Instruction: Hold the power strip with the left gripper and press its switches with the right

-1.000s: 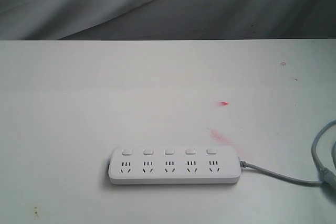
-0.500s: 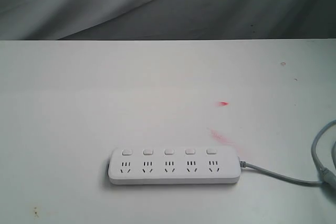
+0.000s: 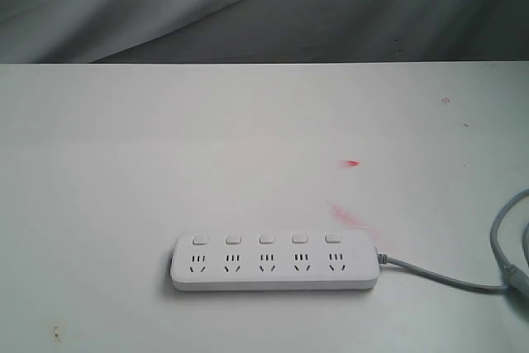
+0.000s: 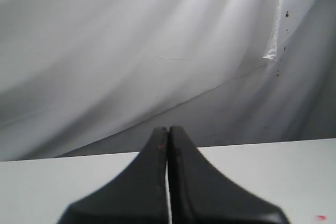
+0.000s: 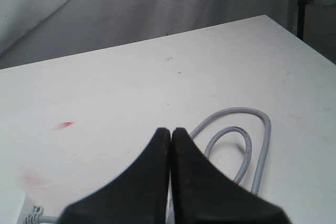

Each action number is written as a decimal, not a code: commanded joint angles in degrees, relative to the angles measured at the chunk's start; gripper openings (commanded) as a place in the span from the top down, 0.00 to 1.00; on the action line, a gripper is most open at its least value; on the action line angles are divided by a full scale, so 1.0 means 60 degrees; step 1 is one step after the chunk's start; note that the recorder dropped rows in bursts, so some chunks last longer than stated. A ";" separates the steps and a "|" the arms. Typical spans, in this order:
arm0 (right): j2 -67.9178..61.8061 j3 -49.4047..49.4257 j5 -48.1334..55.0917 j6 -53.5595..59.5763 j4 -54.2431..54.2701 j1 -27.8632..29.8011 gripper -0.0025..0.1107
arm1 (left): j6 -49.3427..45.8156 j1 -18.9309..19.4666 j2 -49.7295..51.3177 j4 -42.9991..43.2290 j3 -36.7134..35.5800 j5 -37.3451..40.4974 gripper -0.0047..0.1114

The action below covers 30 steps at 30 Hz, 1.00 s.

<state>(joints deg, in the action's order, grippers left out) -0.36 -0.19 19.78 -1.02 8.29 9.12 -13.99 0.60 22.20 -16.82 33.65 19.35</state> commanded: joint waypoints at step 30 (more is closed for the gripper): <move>0.0060 0.0032 -0.0014 0.0005 -0.0039 -0.0011 0.98 | -1.1831 0.3193 0.6644 -0.8144 0.3227 0.6796 0.96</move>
<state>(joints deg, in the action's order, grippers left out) -0.36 -0.19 19.78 -1.02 8.29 9.12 -79.56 16.37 60.23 -62.36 52.71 54.09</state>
